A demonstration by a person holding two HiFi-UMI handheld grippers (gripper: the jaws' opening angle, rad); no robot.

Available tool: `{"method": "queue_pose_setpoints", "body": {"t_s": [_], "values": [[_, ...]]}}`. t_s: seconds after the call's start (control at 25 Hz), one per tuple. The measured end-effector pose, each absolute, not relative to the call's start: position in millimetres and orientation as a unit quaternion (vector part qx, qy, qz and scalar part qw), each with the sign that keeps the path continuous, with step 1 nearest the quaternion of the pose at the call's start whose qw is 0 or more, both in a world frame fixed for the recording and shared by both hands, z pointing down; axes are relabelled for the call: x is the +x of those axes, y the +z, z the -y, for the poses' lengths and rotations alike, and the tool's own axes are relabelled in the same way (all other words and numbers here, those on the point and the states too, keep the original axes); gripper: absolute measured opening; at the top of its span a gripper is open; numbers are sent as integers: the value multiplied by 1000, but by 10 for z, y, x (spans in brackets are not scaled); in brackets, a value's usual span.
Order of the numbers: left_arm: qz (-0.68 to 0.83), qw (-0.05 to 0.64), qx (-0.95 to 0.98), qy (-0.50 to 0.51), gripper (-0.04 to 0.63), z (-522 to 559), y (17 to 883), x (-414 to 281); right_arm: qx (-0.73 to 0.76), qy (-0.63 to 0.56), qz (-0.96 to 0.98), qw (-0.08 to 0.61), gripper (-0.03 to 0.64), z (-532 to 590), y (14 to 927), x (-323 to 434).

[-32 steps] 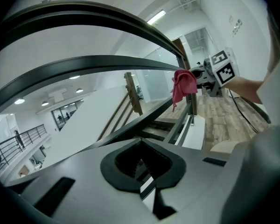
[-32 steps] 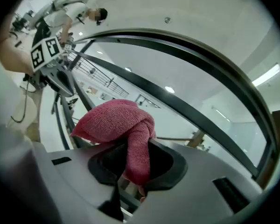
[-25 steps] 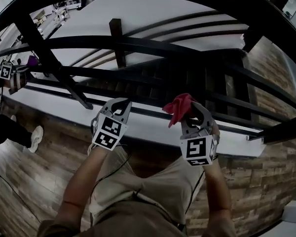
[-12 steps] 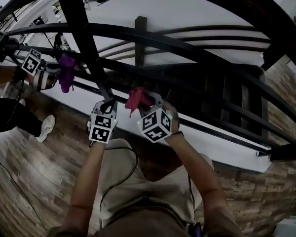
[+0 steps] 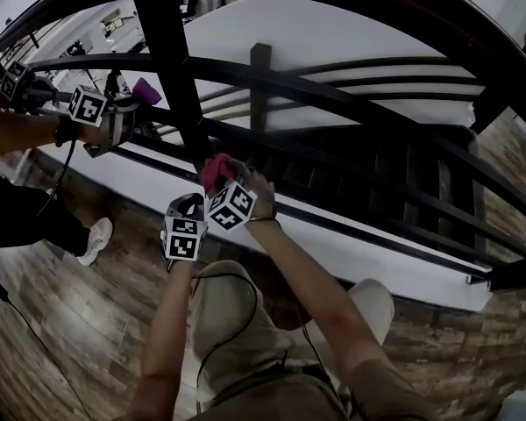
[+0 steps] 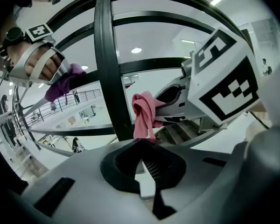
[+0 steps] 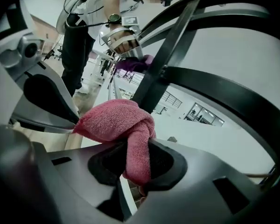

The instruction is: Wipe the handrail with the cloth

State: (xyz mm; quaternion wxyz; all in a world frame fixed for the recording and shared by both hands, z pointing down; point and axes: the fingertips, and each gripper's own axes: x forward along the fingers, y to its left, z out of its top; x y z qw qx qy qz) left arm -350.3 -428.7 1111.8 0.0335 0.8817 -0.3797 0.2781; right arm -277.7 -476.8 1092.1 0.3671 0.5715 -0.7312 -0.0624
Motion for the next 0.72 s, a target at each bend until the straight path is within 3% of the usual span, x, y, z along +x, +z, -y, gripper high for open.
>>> {"method": "queue_pose_setpoints", "body": {"t_s": [0.32,0.72], "values": [[383,41,878,283,17,4343,11299,-3687,544,-59,705,451,104,5000,11253,-2904],[359,17,884,300,17,4268,11251,-3330,543,2,724,425,104,4755,11232,-2468]]}}
